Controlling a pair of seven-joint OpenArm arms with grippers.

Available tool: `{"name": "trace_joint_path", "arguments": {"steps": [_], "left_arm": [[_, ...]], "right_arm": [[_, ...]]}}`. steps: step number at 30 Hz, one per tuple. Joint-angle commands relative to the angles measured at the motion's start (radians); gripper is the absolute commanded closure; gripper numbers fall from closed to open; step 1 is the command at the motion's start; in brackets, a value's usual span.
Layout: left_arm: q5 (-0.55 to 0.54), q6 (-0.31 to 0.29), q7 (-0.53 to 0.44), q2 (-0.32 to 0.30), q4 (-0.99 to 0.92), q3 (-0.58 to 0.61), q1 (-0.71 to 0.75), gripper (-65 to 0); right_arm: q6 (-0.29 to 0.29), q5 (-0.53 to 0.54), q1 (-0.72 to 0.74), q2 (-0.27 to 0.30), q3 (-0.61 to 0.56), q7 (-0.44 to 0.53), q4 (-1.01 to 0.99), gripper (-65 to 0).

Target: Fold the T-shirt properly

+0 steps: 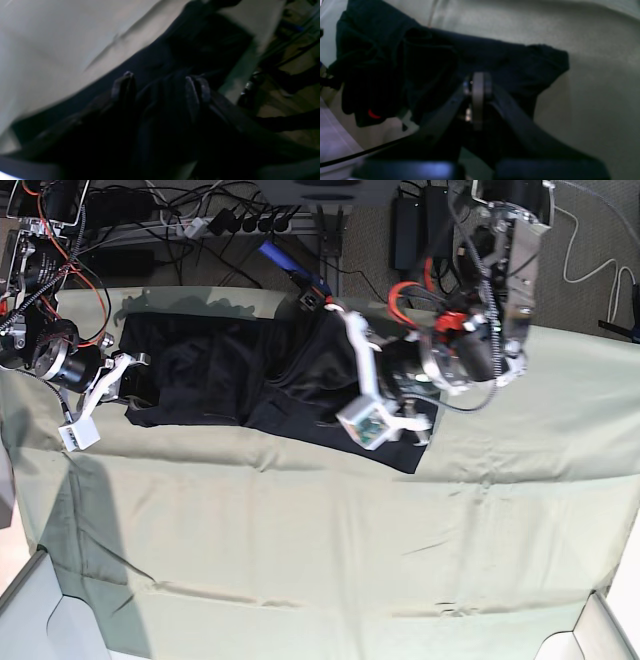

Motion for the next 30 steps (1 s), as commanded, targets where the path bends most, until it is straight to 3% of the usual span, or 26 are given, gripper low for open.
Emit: {"name": "trace_joint_path", "arguments": {"steps": [1, 3, 6, 13, 17, 18, 20, 21, 22, 30], "left_arm": [[-0.013, 0.000, -0.020, -0.009, -0.005, -0.013, -0.008, -25.7], [-0.016, 0.000, -0.021, -0.018, -0.045, -0.028, -0.008, -15.4], [-0.017, -0.023, -0.019, -0.019, -0.095, -0.029, -0.008, -5.0], [0.002, -0.023, -0.019, -0.043, -0.117, -0.032, -0.009, -3.7], [0.002, -0.023, -0.019, -0.061, -0.117, -0.039, -0.008, -3.7], [0.002, -0.023, -0.019, -0.063, -0.117, -0.039, -0.008, -3.7], [0.002, -0.023, -0.019, -0.063, -0.117, -0.039, -0.008, -3.7], [0.002, -0.023, -0.019, -0.064, -0.117, -0.039, -0.008, -3.7], [0.002, -0.023, -0.019, -0.064, -0.117, -0.039, -0.008, -3.7], [0.002, -0.023, -0.020, -0.090, -0.117, -0.058, -0.009, -3.7]], "right_arm": [[0.081, 0.008, 0.013, 0.016, 0.009, 0.021, 0.016, 0.0], [0.081, -0.023, 0.013, 0.016, 0.010, 0.024, 0.016, 0.0], [0.080, -0.069, 0.013, 0.016, 0.035, 0.025, 0.016, 0.0], [0.078, -0.074, 0.012, 0.016, 0.245, 0.050, 0.008, 0.0], [0.078, -0.050, 0.009, 0.017, 0.289, 0.031, -0.038, 0.0], [0.078, -0.035, 0.007, 0.016, 0.288, 0.027, -0.052, -5.4], [0.078, -0.003, 0.007, 0.016, 0.280, 0.015, -0.082, -30.0], [0.079, 0.002, 0.007, 0.016, 0.275, 0.016, -0.097, -38.6], [0.080, 0.005, 0.007, 0.016, 0.270, 0.016, -0.110, -42.6], [0.081, 0.038, 0.007, 0.016, 0.134, 0.008, -0.203, -43.0]]}}
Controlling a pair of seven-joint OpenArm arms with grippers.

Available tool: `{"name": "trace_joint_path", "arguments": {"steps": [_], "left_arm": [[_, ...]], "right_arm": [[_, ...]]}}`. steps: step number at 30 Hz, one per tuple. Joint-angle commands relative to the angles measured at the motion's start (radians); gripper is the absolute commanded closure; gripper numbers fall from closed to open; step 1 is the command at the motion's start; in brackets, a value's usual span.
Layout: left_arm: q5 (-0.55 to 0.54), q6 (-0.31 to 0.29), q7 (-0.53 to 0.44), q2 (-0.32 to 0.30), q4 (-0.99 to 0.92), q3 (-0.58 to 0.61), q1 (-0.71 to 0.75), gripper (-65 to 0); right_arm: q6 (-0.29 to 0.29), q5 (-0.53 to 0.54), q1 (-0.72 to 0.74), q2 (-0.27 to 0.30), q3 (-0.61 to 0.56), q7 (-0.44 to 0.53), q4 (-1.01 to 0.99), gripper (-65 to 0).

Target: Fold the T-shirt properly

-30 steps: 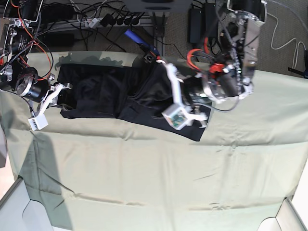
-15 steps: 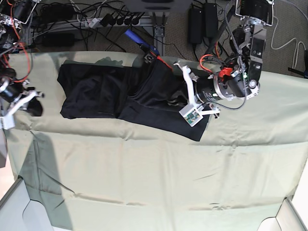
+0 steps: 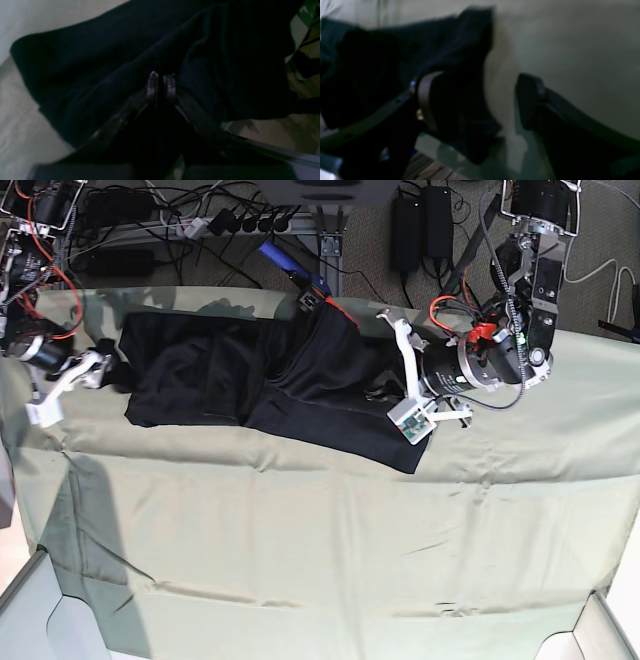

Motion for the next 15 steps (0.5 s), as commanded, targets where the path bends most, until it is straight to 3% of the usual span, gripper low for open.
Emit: {"name": "trace_joint_path", "arguments": {"steps": [1, 7, 15], "left_arm": [[-0.014, -0.016, -0.022, -0.003, 0.014, -0.005, -0.011, -3.7], [-0.014, -0.016, -0.022, -0.003, 0.013, -0.008, -0.011, -3.7], [-0.014, -0.016, -0.023, -0.003, 0.013, -0.010, -0.011, -3.7]], "right_arm": [[0.082, 0.034, 0.010, 0.019, -0.011, 0.013, 0.010, -43.0], [0.082, 0.048, 0.010, 0.010, -0.092, 0.013, 0.010, -43.0], [0.082, 0.072, 0.010, -0.033, -0.094, -0.002, 0.010, -43.0]]}}
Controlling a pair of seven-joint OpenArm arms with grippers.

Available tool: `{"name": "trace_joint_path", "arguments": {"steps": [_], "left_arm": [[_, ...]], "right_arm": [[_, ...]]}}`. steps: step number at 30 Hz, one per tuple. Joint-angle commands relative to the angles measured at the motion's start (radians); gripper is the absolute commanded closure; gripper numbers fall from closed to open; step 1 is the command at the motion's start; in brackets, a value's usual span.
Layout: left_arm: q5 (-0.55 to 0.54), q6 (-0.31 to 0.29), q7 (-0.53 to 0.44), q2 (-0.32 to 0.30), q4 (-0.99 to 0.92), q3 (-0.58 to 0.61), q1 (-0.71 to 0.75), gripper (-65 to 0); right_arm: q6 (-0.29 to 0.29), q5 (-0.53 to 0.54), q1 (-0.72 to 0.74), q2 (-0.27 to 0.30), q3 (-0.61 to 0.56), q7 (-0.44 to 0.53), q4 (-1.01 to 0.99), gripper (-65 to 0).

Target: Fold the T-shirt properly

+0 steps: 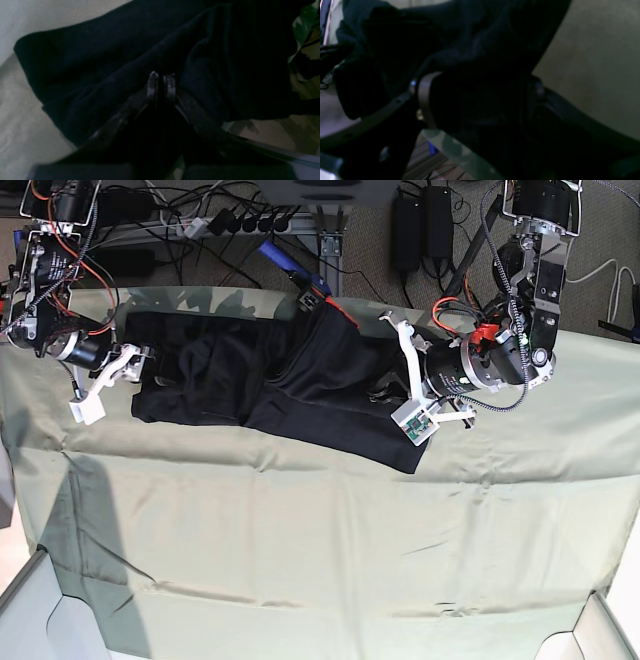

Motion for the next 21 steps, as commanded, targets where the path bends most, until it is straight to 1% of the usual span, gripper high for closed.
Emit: {"name": "trace_joint_path", "arguments": {"steps": [1, 7, 8, 9, 12, 13, 15, 17, 21], "left_arm": [[-0.013, -0.016, -0.022, -0.003, 0.014, -0.005, -0.011, -3.7], [-0.013, -0.016, -0.022, -0.003, 0.014, -0.005, -0.011, -3.7], [-0.013, -0.016, -0.022, -0.003, 0.014, -0.005, -0.011, -3.7], [-0.014, -0.016, -0.022, -0.003, 0.014, -0.005, -0.011, -3.7], [-0.014, -0.016, -0.022, -0.003, 0.014, -0.005, -0.011, -3.7], [-0.015, -0.015, -0.022, -0.003, 0.014, -0.005, -0.011, -3.7], [-0.027, -0.013, -0.022, -0.003, 0.014, -0.012, -0.013, -3.7], [-0.062, -0.014, -0.022, -0.003, 0.014, -0.039, -0.013, -3.7], [-0.117, -0.014, -0.021, -0.003, 0.014, -0.137, -0.013, -3.7]], "right_arm": [[0.082, 0.019, 0.010, 0.014, 0.004, 0.001, 0.013, -43.0], [0.082, 0.017, 0.010, 0.014, 0.004, 0.009, 0.013, -42.7], [0.082, 0.012, 0.010, 0.015, 0.004, 0.017, 0.013, -39.8], [0.082, 0.004, 0.010, 0.015, 0.004, 0.025, 0.013, -33.0], [0.081, -0.019, 0.010, 0.015, 0.004, 0.029, 0.013, -6.0], [0.081, -0.028, 0.010, 0.015, 0.004, 0.032, 0.013, 0.0], [0.081, -0.045, 0.011, 0.015, 0.005, 0.035, 0.013, 0.0], [0.081, -0.058, 0.011, 0.018, 0.006, 0.052, 0.013, 0.0], [0.081, -0.106, 0.022, 0.024, 0.033, 0.058, 0.013, 0.0]]}}
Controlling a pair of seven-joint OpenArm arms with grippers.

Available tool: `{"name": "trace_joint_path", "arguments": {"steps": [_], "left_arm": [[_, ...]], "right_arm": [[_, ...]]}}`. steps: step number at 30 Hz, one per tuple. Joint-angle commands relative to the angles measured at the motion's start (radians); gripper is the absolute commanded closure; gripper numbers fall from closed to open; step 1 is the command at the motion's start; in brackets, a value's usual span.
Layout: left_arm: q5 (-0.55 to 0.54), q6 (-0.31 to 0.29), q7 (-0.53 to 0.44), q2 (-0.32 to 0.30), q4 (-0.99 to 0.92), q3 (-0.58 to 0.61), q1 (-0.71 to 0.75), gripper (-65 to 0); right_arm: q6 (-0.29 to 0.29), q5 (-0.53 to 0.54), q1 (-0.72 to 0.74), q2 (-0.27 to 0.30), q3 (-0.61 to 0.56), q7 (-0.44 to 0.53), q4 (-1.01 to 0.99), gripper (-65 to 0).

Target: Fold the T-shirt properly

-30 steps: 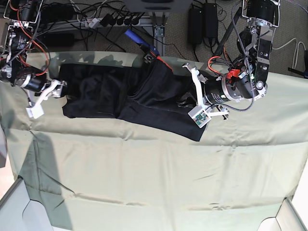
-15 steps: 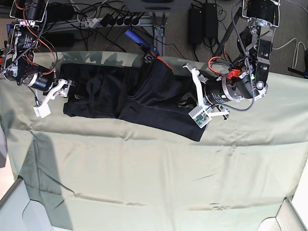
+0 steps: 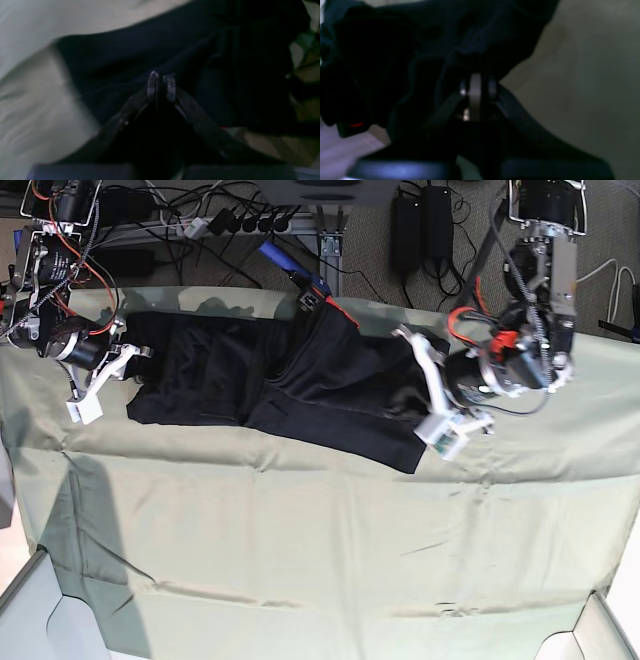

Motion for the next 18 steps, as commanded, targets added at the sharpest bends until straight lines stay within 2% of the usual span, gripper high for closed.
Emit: {"name": "trace_joint_path", "arguments": {"steps": [1, 6, 11, 15, 18], "left_arm": [[-0.022, -0.015, -0.023, -0.004, 0.014, -0.033, -0.013, -3.7], [-0.100, -0.016, 0.018, -0.013, 0.014, -0.153, -0.012, -3.7], [-0.108, -0.016, 0.034, -0.054, 0.014, -0.177, -0.010, -3.7], [-0.108, -0.016, 0.045, -0.053, 0.014, -0.177, -0.007, -3.7], [-0.108, -0.016, 0.045, -0.053, 0.010, -0.177, -0.003, -3.7]], "right_arm": [[0.081, -0.006, 0.022, 0.029, 0.026, 0.018, 0.013, 0.0], [0.081, -0.013, 0.043, 0.094, 0.102, 0.023, 0.013, 0.0], [0.081, -0.007, 0.043, 0.166, 0.116, 0.029, 0.013, 0.0], [0.082, 0.132, 0.043, 0.177, 0.116, -0.018, 0.029, 0.0], [0.082, 0.140, 0.043, 0.148, 0.116, -0.024, 0.090, 0.0]]}}
